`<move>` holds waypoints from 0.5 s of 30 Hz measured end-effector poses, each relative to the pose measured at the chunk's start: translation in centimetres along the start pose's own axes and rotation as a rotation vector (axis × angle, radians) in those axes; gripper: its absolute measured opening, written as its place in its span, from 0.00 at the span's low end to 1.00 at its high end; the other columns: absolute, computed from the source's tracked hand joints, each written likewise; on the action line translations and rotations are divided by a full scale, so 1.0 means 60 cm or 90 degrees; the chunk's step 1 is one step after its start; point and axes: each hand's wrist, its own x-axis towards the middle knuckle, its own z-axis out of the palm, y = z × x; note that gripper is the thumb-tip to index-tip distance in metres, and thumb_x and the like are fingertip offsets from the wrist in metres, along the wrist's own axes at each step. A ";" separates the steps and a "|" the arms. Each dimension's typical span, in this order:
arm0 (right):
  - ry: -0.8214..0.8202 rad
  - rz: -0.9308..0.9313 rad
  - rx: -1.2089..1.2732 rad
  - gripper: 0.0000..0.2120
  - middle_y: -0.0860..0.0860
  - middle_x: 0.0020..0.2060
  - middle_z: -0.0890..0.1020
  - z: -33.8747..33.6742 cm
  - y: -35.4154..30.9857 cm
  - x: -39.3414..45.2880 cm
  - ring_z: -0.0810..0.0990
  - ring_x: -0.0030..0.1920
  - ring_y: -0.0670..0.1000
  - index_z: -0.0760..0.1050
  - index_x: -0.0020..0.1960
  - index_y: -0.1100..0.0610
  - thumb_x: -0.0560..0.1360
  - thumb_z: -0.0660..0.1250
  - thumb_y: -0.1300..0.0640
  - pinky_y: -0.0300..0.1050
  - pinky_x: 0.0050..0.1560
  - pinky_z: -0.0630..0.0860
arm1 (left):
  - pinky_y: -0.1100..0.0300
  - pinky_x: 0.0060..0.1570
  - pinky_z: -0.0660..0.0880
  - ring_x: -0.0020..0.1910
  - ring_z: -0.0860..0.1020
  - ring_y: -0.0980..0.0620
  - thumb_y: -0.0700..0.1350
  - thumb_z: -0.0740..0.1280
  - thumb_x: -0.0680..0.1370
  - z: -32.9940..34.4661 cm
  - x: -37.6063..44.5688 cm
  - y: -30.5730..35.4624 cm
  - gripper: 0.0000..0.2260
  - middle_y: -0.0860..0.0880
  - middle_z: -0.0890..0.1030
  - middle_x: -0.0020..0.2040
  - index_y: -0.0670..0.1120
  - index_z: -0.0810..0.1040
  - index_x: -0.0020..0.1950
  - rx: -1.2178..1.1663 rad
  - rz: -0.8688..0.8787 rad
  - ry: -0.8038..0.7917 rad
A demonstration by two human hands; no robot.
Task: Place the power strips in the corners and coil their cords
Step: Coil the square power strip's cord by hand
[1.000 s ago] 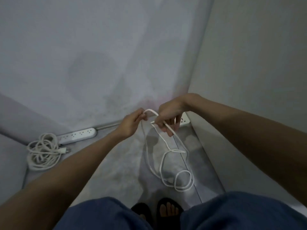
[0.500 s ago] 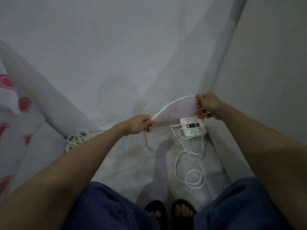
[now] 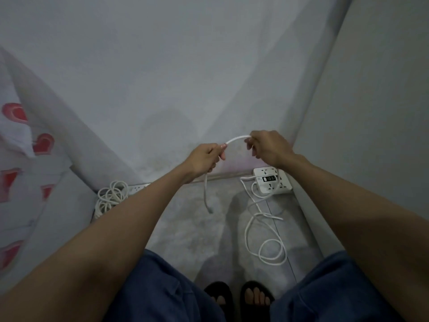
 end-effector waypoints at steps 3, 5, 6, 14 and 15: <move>0.108 0.113 0.121 0.11 0.51 0.32 0.82 -0.021 0.022 0.008 0.84 0.34 0.56 0.77 0.37 0.53 0.76 0.61 0.60 0.54 0.44 0.82 | 0.64 0.26 0.63 0.23 0.63 0.57 0.53 0.58 0.83 -0.017 -0.010 -0.011 0.19 0.54 0.65 0.24 0.45 0.73 0.36 0.020 -0.020 -0.031; 0.164 0.195 0.181 0.13 0.56 0.36 0.83 -0.031 0.044 0.003 0.84 0.36 0.59 0.78 0.36 0.52 0.78 0.61 0.59 0.54 0.44 0.82 | 0.63 0.28 0.65 0.25 0.66 0.55 0.55 0.59 0.82 -0.036 -0.022 -0.033 0.19 0.51 0.68 0.27 0.46 0.73 0.36 0.131 -0.026 -0.069; 0.160 0.214 0.165 0.14 0.58 0.39 0.84 -0.032 0.059 0.000 0.84 0.40 0.61 0.78 0.37 0.52 0.79 0.60 0.56 0.54 0.47 0.81 | 0.63 0.30 0.66 0.26 0.67 0.54 0.55 0.59 0.82 -0.045 -0.029 -0.044 0.19 0.51 0.69 0.28 0.46 0.73 0.36 0.161 -0.033 -0.086; -0.030 0.109 -0.115 0.09 0.60 0.53 0.81 -0.019 0.075 -0.010 0.79 0.55 0.61 0.74 0.55 0.54 0.77 0.62 0.61 0.50 0.52 0.75 | 0.69 0.22 0.63 0.20 0.63 0.57 0.57 0.56 0.82 -0.053 -0.025 0.011 0.17 0.55 0.62 0.24 0.49 0.67 0.38 -0.365 -0.155 0.005; -0.103 0.066 -0.171 0.11 0.59 0.56 0.81 -0.016 0.064 -0.011 0.78 0.57 0.60 0.75 0.57 0.55 0.76 0.64 0.63 0.48 0.53 0.73 | 0.70 0.20 0.61 0.19 0.61 0.58 0.58 0.56 0.82 -0.051 -0.018 0.026 0.17 0.55 0.62 0.24 0.49 0.67 0.38 -0.456 -0.152 0.040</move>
